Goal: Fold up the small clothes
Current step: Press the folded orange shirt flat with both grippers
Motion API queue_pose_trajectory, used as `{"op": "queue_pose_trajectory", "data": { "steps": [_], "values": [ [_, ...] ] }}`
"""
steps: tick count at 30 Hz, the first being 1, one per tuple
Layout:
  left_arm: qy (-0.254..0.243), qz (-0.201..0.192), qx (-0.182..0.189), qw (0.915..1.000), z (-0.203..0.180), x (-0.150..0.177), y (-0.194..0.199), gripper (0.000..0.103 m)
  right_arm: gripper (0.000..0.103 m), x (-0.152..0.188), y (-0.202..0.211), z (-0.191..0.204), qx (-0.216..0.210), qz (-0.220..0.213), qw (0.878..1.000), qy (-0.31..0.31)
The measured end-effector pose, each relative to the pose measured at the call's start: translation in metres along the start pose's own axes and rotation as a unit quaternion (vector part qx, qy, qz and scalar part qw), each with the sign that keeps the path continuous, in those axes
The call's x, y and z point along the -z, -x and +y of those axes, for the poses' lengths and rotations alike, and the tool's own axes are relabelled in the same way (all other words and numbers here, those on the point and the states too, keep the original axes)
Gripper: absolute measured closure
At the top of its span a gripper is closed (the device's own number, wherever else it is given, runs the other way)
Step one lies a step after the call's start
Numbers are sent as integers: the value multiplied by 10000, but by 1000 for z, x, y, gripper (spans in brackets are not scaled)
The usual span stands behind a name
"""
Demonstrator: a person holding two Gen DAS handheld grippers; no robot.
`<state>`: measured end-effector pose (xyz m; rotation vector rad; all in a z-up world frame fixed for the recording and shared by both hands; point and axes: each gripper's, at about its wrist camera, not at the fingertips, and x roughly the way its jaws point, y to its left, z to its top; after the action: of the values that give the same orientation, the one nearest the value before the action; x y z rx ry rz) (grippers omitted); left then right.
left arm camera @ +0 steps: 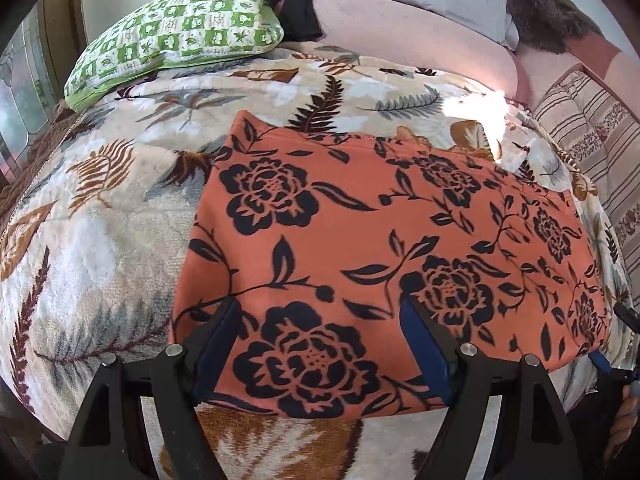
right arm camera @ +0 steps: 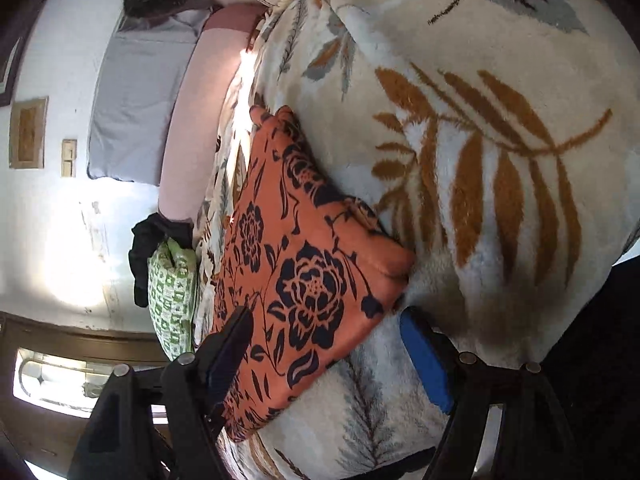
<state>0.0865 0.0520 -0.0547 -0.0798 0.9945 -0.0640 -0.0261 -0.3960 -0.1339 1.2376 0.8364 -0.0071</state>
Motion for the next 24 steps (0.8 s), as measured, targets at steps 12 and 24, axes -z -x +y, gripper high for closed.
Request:
{"op": "queue_pose_trajectory", "data": {
  "steps": [12, 24],
  "values": [
    [-332, 122, -235, 9991, -27, -1, -18, 22, 38, -19, -3, 17, 138, -230, 9991, 319],
    [-439, 184, -279, 9985, -42, -5, -22, 22, 48, -28, -20, 26, 349, -198, 9955, 858]
  ]
}}
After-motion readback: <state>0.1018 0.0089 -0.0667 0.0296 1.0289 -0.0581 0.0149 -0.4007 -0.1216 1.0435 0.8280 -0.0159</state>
